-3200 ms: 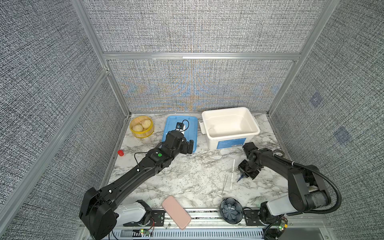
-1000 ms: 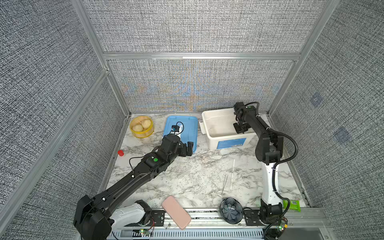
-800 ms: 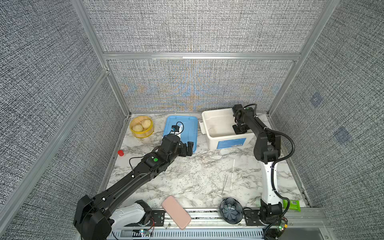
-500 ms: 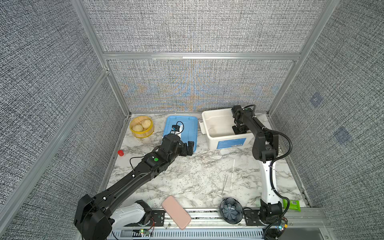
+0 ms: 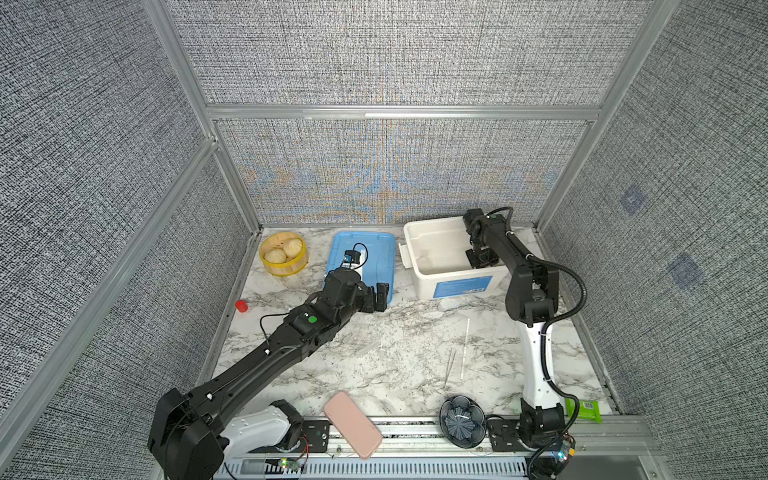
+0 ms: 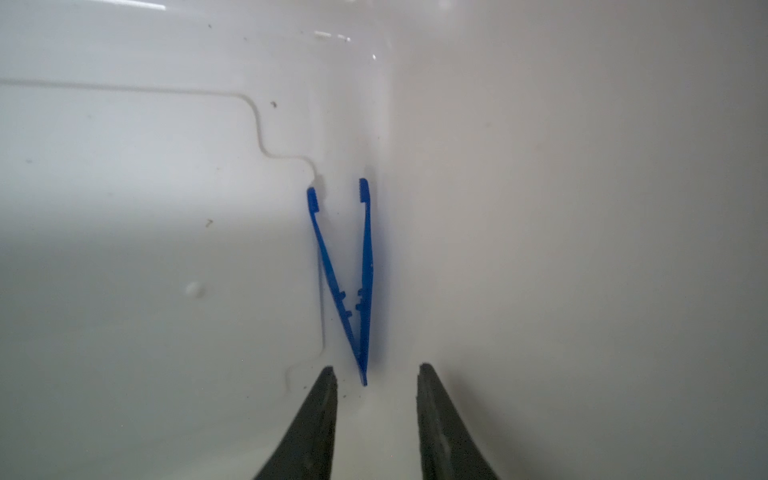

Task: Organize the chemistry lab equipment
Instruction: 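Lower the tweezers into the bin and open the right gripper, then move the right gripper to the thin glass pipette and grasp it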

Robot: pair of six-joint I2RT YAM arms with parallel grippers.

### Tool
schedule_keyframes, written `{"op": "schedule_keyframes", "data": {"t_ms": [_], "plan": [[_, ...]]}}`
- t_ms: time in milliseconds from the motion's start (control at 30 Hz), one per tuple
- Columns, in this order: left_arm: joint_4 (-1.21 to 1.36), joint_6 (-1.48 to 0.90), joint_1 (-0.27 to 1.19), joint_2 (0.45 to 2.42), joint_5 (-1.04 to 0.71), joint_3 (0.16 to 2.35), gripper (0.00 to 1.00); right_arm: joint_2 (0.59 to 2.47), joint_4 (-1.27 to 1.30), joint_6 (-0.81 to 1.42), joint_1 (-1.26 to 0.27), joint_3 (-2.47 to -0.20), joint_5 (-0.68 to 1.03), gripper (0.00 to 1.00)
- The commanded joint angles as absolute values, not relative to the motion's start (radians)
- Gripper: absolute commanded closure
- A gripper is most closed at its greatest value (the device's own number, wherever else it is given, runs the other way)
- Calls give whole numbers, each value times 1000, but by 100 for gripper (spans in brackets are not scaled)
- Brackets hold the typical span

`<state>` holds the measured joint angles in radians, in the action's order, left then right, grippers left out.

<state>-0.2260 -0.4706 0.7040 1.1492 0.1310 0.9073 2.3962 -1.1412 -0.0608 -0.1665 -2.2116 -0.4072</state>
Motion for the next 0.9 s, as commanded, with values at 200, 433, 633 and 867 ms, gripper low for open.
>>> {"op": "schedule_keyframes", "data": {"t_ms": [200,433,633,867], "plan": [[-239,-427,703,1108,166,916,1,2243,-1147,-26,-202,-2201,-390,67],[-262,-377,703,1055,232,912,1,2069,-1158,38,-255,-2205,-389,67],[-223,-374,703,1026,294,867,1,1867,-1125,168,-325,-2074,-395,67],[-199,-373,703,1025,318,835,1,1567,-1065,325,-446,-1754,-511,67]]}}
